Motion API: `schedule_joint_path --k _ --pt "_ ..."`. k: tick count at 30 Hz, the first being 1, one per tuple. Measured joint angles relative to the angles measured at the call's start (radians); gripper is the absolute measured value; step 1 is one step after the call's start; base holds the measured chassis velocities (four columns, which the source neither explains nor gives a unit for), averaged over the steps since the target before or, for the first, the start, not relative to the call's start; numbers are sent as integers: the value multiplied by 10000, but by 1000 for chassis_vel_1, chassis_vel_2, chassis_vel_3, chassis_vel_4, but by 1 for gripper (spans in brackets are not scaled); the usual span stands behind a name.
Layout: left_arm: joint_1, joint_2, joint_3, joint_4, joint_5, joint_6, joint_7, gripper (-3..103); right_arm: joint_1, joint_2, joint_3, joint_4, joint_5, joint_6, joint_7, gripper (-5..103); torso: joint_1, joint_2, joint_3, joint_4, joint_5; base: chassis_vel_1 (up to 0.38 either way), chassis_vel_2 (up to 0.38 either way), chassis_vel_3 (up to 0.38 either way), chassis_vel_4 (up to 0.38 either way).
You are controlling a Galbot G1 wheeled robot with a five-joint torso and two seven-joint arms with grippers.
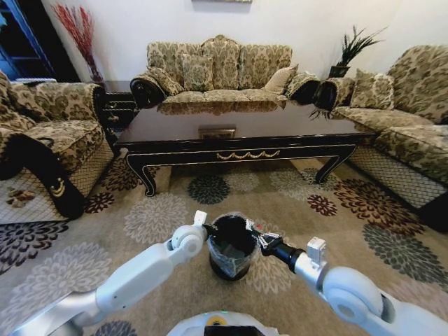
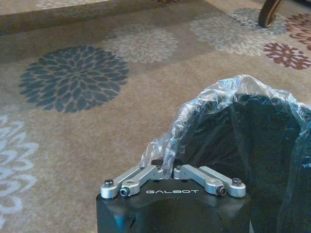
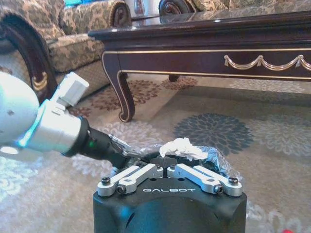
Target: Move to the front of the table and pick up the trash from the floor, then place it into the trash bin.
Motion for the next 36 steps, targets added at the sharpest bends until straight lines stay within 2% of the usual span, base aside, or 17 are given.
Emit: schedule_joint_path --k 9,11,14,16,17,19,20,22,23,27,29,31,32,35,36 --pt "24 -2 29 -216 -99 -10 -82 4 -55 -22 -138 -249 -331 36 -31 0 0 0 0 1 0 0 0 0 0" --pt "108 -29 -19 -219 -108 -10 -82 4 -57 -16 -162 -257 -333 19 -9 10 0 0 -1 0 0 0 0 0 0" --pt "228 -43 -84 -219 -107 -11 -81 4 -118 -43 -184 -217 -328 -1 22 16 0 0 -1 -2 -2 0 0 0 0" --pt "289 -20 -102 -231 -99 -10 -83 4 -161 -65 -192 -158 -324 -18 45 27 0 0 -1 -1 -1 0 0 0 0" --pt "289 -20 -102 -231 -99 -10 -83 4 -161 -65 -192 -158 -324 -18 45 27 0 0 -1 -1 -1 0 0 0 0" --pt "295 -5 -125 -253 -104 -11 -83 4 -159 -78 -192 -123 -280 -48 91 37 0 0 -1 0 -1 0 0 0 0" --pt "294 -4 -142 -255 -108 -16 -83 4 -157 -87 -192 -115 -268 -56 107 37 0 0 -1 -1 -1 0 0 0 0" --pt "295 9 -180 -261 -109 -27 -82 4 -181 -96 -192 -102 -266 -70 124 48 0 0 -1 -1 -1 0 0 0 0" --pt "295 9 -180 -261 -109 -27 -82 4 -181 -96 -192 -102 -266 -70 124 48 0 0 -1 -1 -1 0 0 0 0" --pt "506 135 -399 -303 -37 -32 -48 4 -221 79 -156 -105 -277 -85 142 70 0 1 -1 -2 -2 0 0 0 0" --pt "631 178 -499 -303 13 -33 -34 4 -198 152 -135 -133 -274 -86 146 70 0 0 -1 -2 -2 0 0 0 0" --pt "930 279 -763 -332 127 -34 -10 4 -143 280 -62 -200 -234 -86 161 81 0 0 -1 -1 -2 0 0 0 0" --pt "930 279 -763 -332 127 -34 -10 4 -143 280 -62 -200 -234 -86 161 81 0 0 -1 -1 -2 0 0 0 0" --pt "1390 504 -1277 -493 246 -41 118 4 -117 326 76 -322 -196 -51 162 96 0 0 -1 -1 -3 0 0 0 0" --pt "1390 504 -1277 -493 246 -41 118 4 -117 326 76 -322 -196 -51 162 96 0 0 -1 -1 -3 0 0 0 0"
